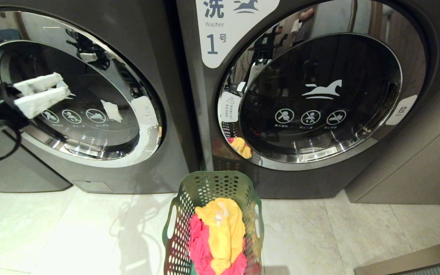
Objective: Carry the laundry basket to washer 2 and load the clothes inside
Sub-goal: Open the lid of the washing machine
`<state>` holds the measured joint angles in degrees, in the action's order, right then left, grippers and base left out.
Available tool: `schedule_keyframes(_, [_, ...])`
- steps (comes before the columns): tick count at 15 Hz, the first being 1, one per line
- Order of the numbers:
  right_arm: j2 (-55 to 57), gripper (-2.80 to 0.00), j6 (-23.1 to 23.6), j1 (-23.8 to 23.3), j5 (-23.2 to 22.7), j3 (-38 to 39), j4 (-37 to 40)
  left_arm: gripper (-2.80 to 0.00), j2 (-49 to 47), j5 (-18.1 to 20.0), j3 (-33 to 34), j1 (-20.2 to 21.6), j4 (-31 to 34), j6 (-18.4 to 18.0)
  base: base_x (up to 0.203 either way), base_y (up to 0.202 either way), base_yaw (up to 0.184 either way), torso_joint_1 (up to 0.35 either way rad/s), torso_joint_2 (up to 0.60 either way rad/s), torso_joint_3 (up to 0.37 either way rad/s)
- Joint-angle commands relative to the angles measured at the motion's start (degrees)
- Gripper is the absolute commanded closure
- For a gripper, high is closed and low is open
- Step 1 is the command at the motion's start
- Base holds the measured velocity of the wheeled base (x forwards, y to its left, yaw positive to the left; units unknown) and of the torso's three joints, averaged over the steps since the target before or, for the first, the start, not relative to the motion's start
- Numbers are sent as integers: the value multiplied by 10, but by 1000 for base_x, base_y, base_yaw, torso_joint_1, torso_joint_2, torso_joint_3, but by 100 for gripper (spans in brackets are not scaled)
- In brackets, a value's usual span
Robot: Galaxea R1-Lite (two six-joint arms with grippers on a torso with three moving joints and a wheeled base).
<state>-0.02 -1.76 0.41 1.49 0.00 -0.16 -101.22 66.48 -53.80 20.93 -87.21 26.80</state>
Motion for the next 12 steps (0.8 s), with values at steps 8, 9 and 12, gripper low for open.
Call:
schedule_keyframes(8, [0, 0, 0, 0, -1, 0, 0, -280, 43, 0, 104, 26, 11, 79, 0, 0, 0, 0, 0, 0])
schedule_keyframes(9, [0, 0, 0, 0, 0, 0, 0, -280, -3, 0, 70, 16, 11, 79, 0, 0, 0, 0, 0, 0])
schedule_keyframes(12, [0, 0, 0, 0, 0, 0, 0, -280, -128, -1, -34, -22, 12, 79, 0, 0, 0, 0, 0, 0])
